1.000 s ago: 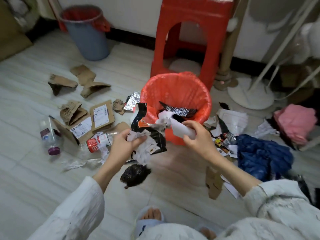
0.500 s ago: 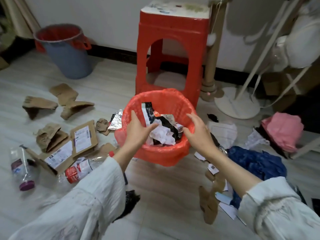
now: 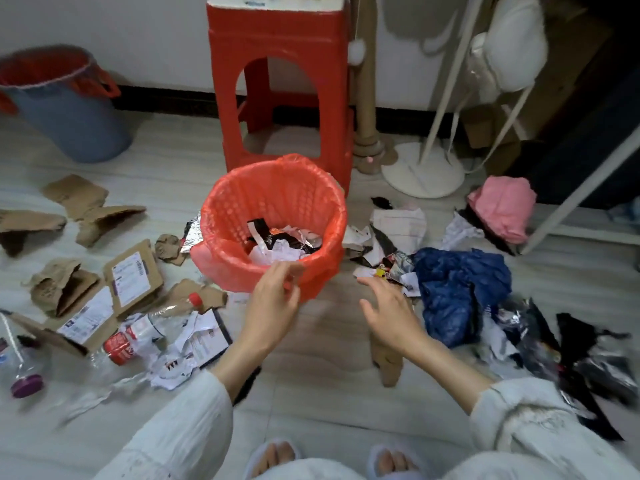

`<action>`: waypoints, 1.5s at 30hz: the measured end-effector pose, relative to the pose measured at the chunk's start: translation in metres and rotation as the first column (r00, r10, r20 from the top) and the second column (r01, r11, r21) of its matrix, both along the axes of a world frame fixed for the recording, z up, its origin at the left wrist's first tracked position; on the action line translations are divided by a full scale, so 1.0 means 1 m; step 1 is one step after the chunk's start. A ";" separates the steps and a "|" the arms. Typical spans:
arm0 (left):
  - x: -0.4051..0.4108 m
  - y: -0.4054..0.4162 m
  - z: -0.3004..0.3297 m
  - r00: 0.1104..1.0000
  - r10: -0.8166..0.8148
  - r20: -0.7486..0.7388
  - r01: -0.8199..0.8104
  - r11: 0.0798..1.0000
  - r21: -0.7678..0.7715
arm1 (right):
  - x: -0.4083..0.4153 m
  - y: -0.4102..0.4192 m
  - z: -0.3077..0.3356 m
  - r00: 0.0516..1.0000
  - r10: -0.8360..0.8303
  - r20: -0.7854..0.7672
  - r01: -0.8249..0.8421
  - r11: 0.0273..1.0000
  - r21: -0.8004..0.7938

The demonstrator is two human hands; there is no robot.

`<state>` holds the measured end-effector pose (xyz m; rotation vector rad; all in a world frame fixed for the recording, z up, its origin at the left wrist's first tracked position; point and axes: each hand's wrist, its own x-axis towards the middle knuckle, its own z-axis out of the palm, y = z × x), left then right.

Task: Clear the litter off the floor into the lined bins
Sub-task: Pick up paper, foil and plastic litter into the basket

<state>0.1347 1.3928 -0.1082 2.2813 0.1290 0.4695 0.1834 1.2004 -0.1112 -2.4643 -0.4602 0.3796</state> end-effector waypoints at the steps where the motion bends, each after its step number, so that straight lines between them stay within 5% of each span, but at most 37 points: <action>1: 0.002 -0.013 -0.003 0.998 -0.055 -0.021 0.055 0.998 0.002 | -0.002 -0.018 0.000 1.000 -0.025 -0.011 0.024 0.999 -0.028; 6: 0.022 -0.066 -0.018 0.930 -0.292 -0.224 0.301 0.954 0.005 | 0.007 -0.092 -0.012 0.976 -0.218 -0.011 0.210 0.952 -0.223; 12: 0.056 -0.114 -0.052 0.861 -0.340 -0.379 0.371 0.929 0.008 | 0.048 -0.149 -0.067 0.917 -0.395 -0.054 0.337 0.839 -0.427; 22: 0.069 -0.120 -0.111 0.798 -0.335 -0.500 0.373 0.927 -0.027 | 0.088 -0.157 -0.159 0.954 -0.292 0.067 0.272 0.755 -0.597; 31: 0.079 -0.132 -0.032 0.846 -0.366 -0.388 0.398 0.917 0.003 | 0.064 -0.169 -0.066 0.838 -0.286 0.465 0.373 0.922 -0.106; 35: 0.089 -0.147 0.050 0.895 -0.367 -0.254 0.418 0.889 0.188 | 0.048 -0.164 0.019 0.739 -0.071 0.670 0.151 0.987 -0.061; 38: 0.089 -0.153 0.109 0.877 -0.364 -0.313 0.465 0.806 0.365 | 0.028 -0.155 0.084 0.647 0.130 0.751 -0.051 0.990 -0.128; 40: 0.085 -0.151 0.138 0.818 -0.410 -0.403 0.504 0.849 0.158 | 0.017 -0.143 0.123 0.665 0.063 0.744 -0.113 0.993 0.017; 43: 0.071 -0.148 0.167 0.793 -0.503 -0.345 0.405 0.857 -0.318 | 0.006 -0.127 0.173 0.741 -0.174 0.649 -0.103 0.925 0.366; 45: 0.063 -0.145 0.188 0.810 -0.504 -0.299 0.365 0.834 -0.414 | -0.001 -0.115 0.205 0.772 -0.245 0.587 -0.093 0.869 0.486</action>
